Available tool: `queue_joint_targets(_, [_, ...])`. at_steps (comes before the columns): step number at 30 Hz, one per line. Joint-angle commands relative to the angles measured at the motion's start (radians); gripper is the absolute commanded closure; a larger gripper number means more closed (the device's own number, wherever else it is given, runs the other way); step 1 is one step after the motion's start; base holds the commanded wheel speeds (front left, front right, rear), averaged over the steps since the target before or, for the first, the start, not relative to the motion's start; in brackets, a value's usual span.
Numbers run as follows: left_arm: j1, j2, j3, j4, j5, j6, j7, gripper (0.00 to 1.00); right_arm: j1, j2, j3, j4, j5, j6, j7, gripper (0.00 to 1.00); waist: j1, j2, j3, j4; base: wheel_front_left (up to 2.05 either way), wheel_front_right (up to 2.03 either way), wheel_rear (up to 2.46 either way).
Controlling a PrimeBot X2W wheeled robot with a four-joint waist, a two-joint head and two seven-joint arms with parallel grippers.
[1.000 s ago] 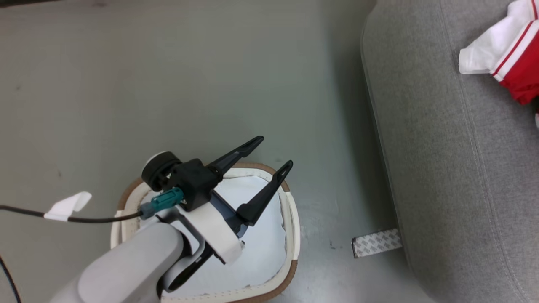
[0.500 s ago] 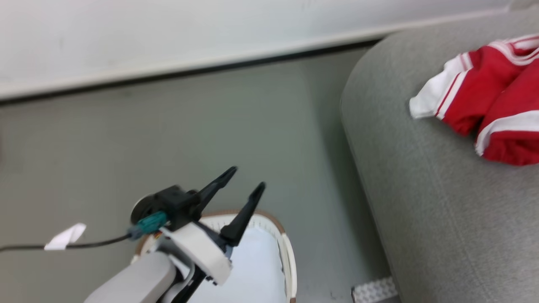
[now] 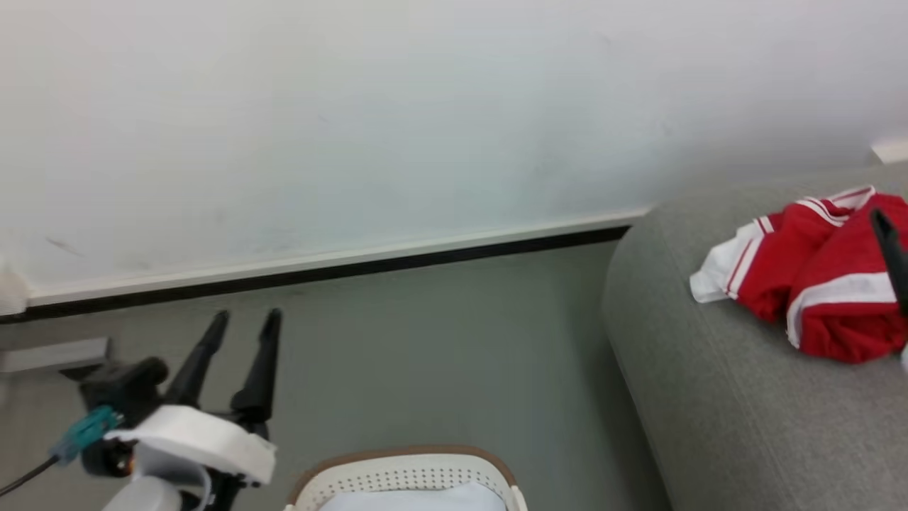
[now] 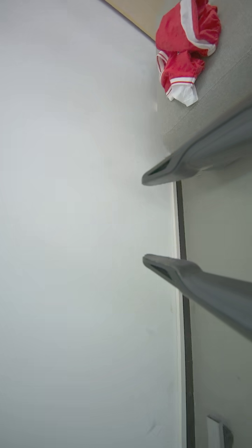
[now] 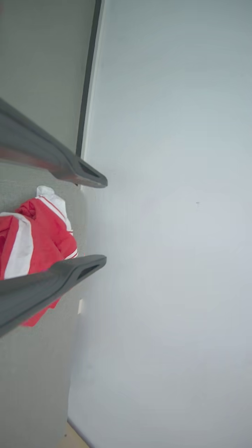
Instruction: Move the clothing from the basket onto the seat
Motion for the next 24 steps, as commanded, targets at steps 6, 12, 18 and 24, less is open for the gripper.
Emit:
queue_joint_targets(6, [0.152,-0.045,0.174,-0.043,0.078,-0.002,-0.002,0.00,0.145,0.238,-0.089,-0.042,-0.065,-0.003,-0.241,0.00,0.0005,0.0000,-0.053,0.087,0.00,0.00,0.00])
queue_joint_targets(12, [0.238,-0.120,0.265,-0.008,0.151,-0.014,-0.001,0.00,0.243,0.368,-0.079,0.027,-0.039,-0.002,-0.409,0.00,0.0005,0.0000,-0.054,0.121,0.00,0.00,0.00])
queue_joint_targets(18, [0.302,-0.205,0.345,0.069,0.234,-0.085,-0.001,0.00,0.313,0.405,0.015,0.146,-0.039,-0.002,-0.558,0.00,0.0005,0.0000,-0.057,0.147,0.00,0.00,0.00])
queue_joint_targets(24, [0.314,-0.270,0.397,0.109,0.342,-0.148,-0.002,0.00,0.339,0.412,0.081,0.224,-0.054,-0.002,-0.609,0.00,0.0005,0.0000,-0.056,0.165,0.00,0.00,0.00])
